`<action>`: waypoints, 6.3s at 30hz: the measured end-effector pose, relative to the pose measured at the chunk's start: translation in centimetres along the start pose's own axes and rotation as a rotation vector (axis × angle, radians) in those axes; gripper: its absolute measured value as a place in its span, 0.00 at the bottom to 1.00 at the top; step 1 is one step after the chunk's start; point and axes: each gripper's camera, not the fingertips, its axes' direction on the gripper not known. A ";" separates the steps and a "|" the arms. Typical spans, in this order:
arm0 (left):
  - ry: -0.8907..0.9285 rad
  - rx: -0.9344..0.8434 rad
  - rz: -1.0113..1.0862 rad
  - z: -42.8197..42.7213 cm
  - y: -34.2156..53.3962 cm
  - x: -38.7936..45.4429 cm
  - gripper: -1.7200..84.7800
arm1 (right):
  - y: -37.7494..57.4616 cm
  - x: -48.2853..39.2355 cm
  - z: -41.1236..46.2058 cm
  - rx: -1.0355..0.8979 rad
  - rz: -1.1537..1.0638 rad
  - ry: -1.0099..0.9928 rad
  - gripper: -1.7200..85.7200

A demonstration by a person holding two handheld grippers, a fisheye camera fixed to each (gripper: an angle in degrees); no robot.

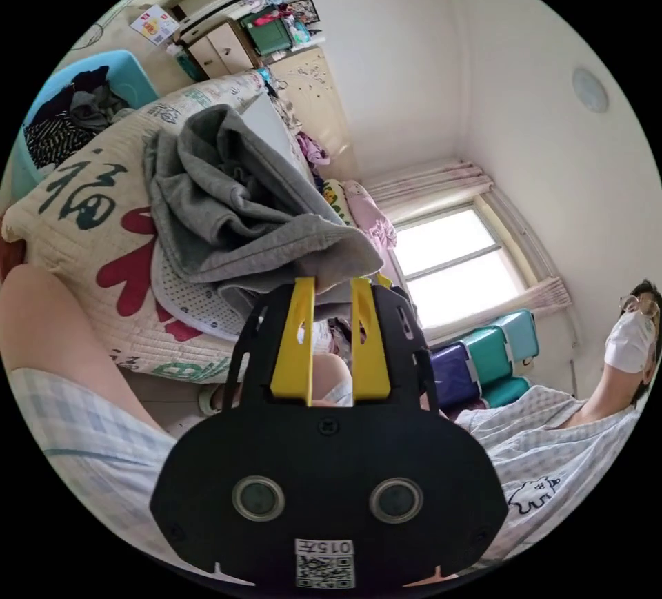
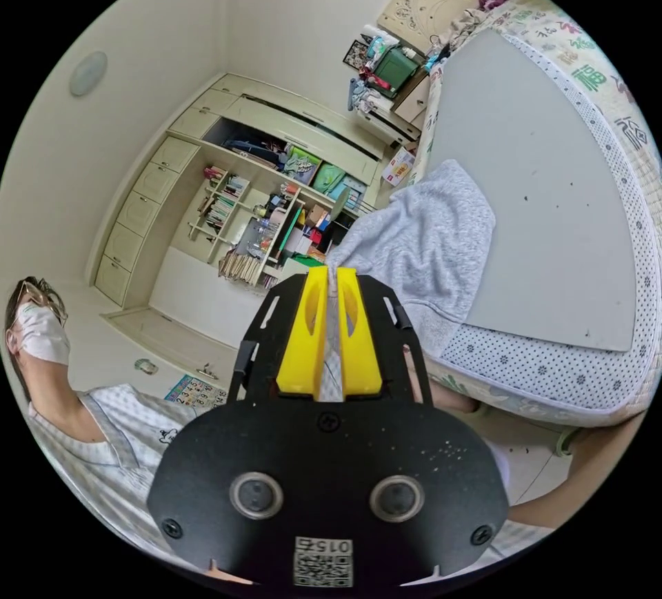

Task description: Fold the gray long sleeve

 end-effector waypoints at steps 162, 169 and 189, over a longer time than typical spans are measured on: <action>-0.462 -0.319 0.879 29.3 -5.7 18.4 0.22 | -6.0 33.4 -7.7 -0.271 -0.289 0.581 0.07; -0.567 -0.103 0.781 25.1 -8.0 17.3 0.10 | -6.6 29.7 -4.5 -0.272 -0.436 0.497 0.10; -0.676 0.040 0.450 4.6 -24.0 7.6 0.10 | -15.3 42.7 -1.2 -0.500 -0.410 0.965 0.07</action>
